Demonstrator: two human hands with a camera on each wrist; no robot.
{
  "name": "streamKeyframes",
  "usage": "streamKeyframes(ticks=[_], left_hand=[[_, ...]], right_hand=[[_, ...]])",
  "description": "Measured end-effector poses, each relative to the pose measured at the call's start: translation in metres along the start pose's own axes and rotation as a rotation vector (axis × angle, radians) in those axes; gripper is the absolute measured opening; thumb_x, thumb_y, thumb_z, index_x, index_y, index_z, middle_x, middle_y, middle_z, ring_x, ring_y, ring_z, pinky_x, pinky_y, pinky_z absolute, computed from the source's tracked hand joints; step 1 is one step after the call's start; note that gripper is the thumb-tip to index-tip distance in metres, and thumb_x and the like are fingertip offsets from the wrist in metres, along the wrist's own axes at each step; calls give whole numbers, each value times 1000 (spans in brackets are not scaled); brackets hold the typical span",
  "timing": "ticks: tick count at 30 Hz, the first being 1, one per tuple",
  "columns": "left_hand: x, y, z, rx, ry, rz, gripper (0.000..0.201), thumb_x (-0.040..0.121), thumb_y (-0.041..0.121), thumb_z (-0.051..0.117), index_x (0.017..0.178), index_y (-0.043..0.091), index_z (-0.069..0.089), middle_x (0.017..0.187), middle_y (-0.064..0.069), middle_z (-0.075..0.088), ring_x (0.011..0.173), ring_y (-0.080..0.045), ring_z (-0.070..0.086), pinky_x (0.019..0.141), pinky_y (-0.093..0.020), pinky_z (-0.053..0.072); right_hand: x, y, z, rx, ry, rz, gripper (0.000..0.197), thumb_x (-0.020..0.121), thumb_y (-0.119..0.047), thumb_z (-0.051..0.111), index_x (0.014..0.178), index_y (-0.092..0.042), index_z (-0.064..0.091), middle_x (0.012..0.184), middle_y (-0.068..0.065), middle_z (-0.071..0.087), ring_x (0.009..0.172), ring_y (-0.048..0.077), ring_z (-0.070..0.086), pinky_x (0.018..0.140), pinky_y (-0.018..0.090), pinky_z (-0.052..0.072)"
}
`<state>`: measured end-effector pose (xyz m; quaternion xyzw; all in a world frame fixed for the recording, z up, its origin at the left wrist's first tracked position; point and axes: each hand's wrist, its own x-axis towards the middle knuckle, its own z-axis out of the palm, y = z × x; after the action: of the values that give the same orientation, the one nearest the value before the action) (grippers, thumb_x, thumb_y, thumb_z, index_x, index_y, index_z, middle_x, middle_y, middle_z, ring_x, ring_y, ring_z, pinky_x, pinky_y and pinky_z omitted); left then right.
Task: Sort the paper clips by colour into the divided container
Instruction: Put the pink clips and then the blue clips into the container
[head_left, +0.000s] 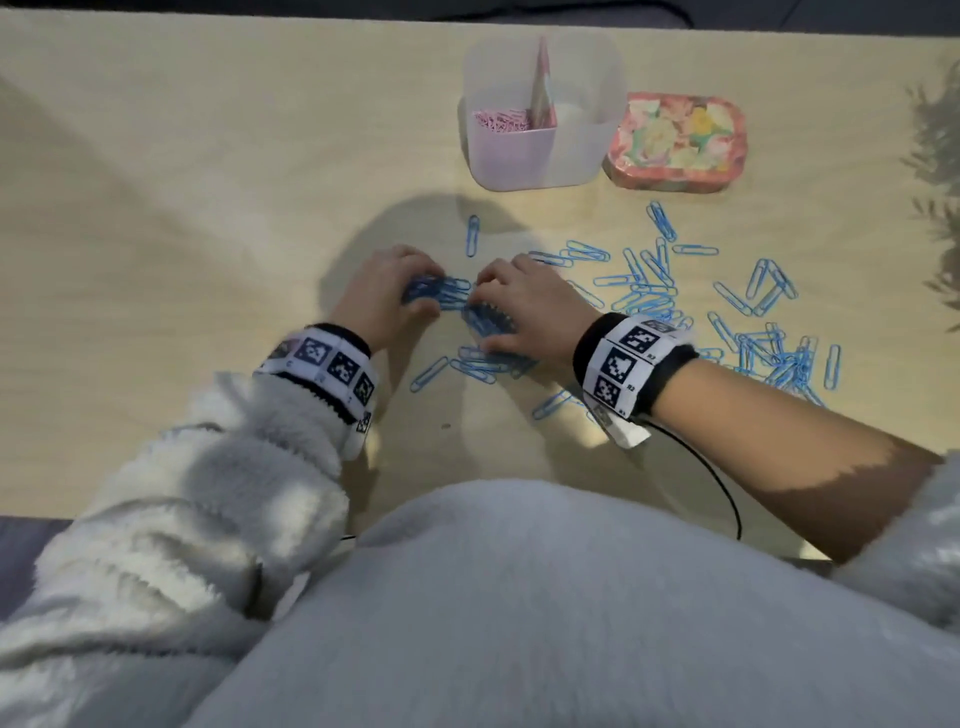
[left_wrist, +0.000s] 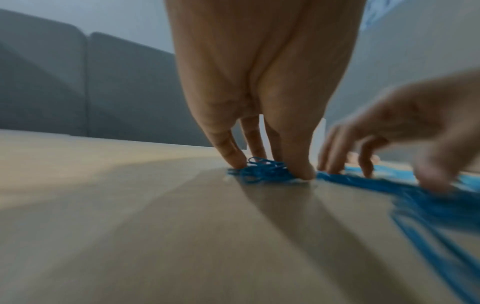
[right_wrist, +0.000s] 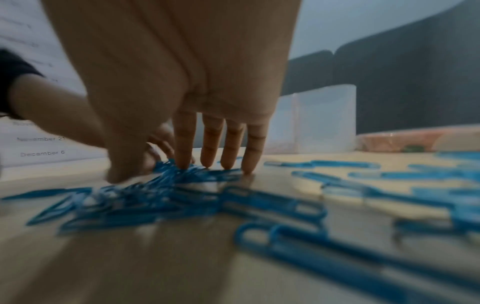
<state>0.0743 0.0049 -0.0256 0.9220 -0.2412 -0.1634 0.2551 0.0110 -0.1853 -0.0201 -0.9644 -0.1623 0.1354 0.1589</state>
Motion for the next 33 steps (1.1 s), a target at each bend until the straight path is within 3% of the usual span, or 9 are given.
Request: streamKeyframes(ticks=[2, 4, 6, 8, 13, 21, 24, 27, 33], left_hand=[[5, 3, -9, -172, -17, -98, 30, 78, 6, 69, 107, 4, 63, 101, -8, 62, 83, -20, 58, 68, -4, 45], [8, 2, -15, -214, -17, -139, 26, 79, 6, 69, 104, 3, 64, 94, -5, 61, 71, -9, 58, 57, 2, 42], [10, -2, -17, -268, 9, -159, 23, 79, 7, 69, 102, 5, 65, 92, -5, 63, 65, 0, 59, 64, -6, 48], [9, -4, -17, -318, 13, -183, 22, 80, 7, 68, 102, 5, 65, 92, -7, 64, 71, -12, 61, 72, -20, 50], [2, 1, -18, -347, 36, -187, 26, 80, 10, 69, 105, 5, 64, 95, -9, 65, 87, -18, 61, 82, -24, 46], [-22, 14, -6, -12, -90, -158, 82, 57, 32, 86, 127, 12, 47, 112, -8, 46, 102, -21, 50, 95, -34, 44], [-29, 18, 5, -10, -86, -112, 67, 66, 20, 81, 125, 9, 51, 115, -14, 47, 107, -30, 52, 98, -42, 46], [-31, 29, 14, -83, -85, -45, 45, 78, 6, 68, 121, 7, 55, 112, -13, 51, 102, -25, 56, 97, -31, 46], [-25, 34, 13, 48, -153, 34, 83, 62, 33, 82, 131, 8, 44, 118, -10, 47, 107, -22, 47, 97, -35, 39]], right_hand=[[2, 0, 0, 68, 29, 49, 28, 84, -23, 62, 110, -13, 63, 121, 10, 53, 113, 31, 45, 93, 40, 39], [2, 7, -6, 163, 41, 101, 20, 85, -12, 57, 102, -11, 67, 113, 13, 56, 109, 32, 48, 91, 41, 42], [0, 14, -14, 207, 60, 147, 21, 86, -10, 53, 100, -10, 68, 109, 14, 60, 105, 31, 53, 88, 38, 44], [-1, 22, -21, 221, 156, 232, 24, 87, -10, 49, 103, -9, 67, 110, 13, 62, 104, 31, 55, 87, 37, 42], [17, 39, -30, 61, 227, 465, 31, 91, -9, 41, 117, -3, 56, 122, 19, 52, 116, 36, 43, 92, 45, 41], [61, -9, -21, -115, -32, 150, 36, 91, -10, 41, 125, -1, 44, 136, 17, 40, 125, 35, 36, 98, 45, 36], [42, -12, -7, -179, -54, 46, 31, 91, -13, 44, 120, -1, 50, 130, 15, 44, 120, 33, 39, 96, 41, 38], [13, 0, -5, -63, -13, 26, 28, 93, -19, 43, 112, -4, 57, 124, 14, 50, 115, 33, 44, 93, 43, 42], [-12, 23, -8, -15, -25, 166, 98, 65, -67, 64, 140, -13, 31, 144, 11, 37, 128, 34, 34, 108, 44, 30]])
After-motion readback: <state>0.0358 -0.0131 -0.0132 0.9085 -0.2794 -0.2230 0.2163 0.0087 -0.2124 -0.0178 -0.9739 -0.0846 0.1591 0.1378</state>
